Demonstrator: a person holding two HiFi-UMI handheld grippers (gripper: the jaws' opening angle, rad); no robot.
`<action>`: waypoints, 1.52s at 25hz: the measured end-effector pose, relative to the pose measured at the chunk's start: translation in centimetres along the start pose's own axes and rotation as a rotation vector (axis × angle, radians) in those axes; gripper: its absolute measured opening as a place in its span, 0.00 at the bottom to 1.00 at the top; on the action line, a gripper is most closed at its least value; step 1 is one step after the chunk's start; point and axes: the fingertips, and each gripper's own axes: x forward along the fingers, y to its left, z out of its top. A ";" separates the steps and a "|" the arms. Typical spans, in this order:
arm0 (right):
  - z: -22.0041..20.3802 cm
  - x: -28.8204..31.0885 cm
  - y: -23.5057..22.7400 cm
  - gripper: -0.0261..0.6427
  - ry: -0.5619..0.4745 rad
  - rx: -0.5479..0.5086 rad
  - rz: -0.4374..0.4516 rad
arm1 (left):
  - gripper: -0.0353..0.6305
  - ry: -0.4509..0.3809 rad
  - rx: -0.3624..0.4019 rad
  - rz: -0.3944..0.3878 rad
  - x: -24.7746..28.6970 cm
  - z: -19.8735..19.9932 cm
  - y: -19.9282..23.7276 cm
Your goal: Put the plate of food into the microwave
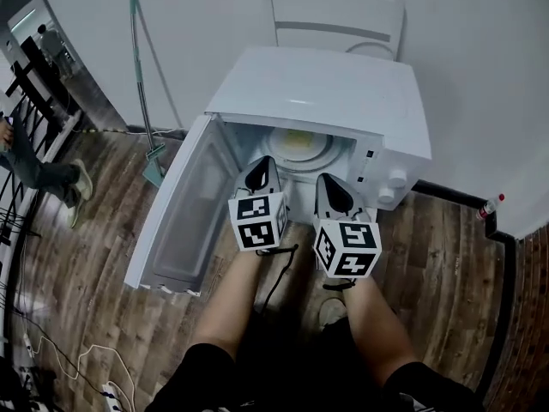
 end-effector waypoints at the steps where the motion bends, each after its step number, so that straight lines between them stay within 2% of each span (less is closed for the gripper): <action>1: -0.1 -0.2 0.3 0.06 0.003 0.006 0.002 | 0.05 -0.009 -0.012 -0.002 -1.0 0.0 0.0; 5: 0.2 -1.3 1.7 0.06 -0.020 0.068 0.047 | 0.05 -0.021 -0.009 -0.024 -3.7 0.1 -0.7; 9: 0.7 -1.8 3.0 0.06 -0.011 0.009 0.111 | 0.05 -0.017 0.011 -0.041 -5.8 1.6 -1.2; 12: 3.5 -1.4 3.4 0.06 0.014 0.036 0.107 | 0.05 0.018 0.010 -0.042 -7.3 4.2 -1.7; 14: 6.9 -1.4 4.3 0.06 0.037 0.051 0.109 | 0.05 0.051 0.000 -0.065 -8.0 7.4 -2.5; 19: 19.9 -3.2 7.3 0.06 0.070 -0.072 0.098 | 0.05 0.105 -0.049 -0.097 -11.5 19.9 -4.4; 24: 34.5 -8.2 10.3 0.06 0.056 -0.027 0.095 | 0.05 0.103 -0.049 -0.089 -17.4 33.9 -5.3; 27: 40.7 -11.2 11.7 0.06 0.047 -0.009 0.083 | 0.05 0.098 -0.032 -0.085 -20.4 40.2 -5.8; 32: 45.5 -14.4 13.1 0.06 0.050 -0.030 0.082 | 0.05 0.095 -0.015 -0.088 -23.4 45.5 -6.5; 36: 45.7 -16.0 14.7 0.06 0.049 -0.049 0.090 | 0.05 0.072 -0.030 -0.096 -25.7 47.4 -6.6; 38: 45.7 -16.6 15.7 0.06 0.046 -0.052 0.105 | 0.05 0.062 -0.007 -0.089 -26.5 47.9 -6.6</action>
